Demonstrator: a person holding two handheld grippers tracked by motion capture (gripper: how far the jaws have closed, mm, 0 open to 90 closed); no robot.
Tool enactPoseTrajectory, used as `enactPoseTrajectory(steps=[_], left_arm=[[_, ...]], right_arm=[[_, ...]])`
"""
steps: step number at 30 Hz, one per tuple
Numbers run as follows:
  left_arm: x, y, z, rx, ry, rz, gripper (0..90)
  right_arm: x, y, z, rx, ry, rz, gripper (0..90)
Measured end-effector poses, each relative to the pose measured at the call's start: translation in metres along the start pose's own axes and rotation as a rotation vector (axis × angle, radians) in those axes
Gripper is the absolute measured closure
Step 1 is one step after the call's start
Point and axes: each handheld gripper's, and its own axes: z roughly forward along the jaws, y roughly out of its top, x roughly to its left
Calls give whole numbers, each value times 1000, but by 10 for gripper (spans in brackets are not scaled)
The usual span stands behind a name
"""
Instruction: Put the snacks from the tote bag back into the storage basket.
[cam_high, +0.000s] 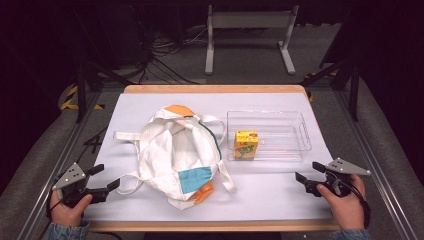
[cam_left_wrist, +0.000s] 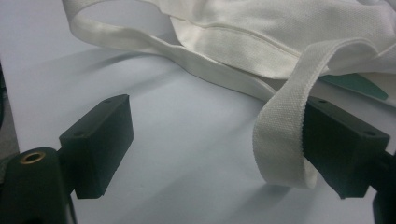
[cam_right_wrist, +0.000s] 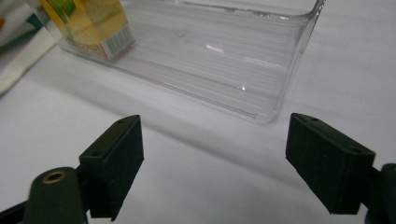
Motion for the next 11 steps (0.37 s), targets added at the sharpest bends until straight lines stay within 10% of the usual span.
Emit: enactPoseTrajectory(steps=[11], left_arm=[[0,0,0,3,-7,3,127]], right_arm=[[6,-1,10,30,-6,-24,187]])
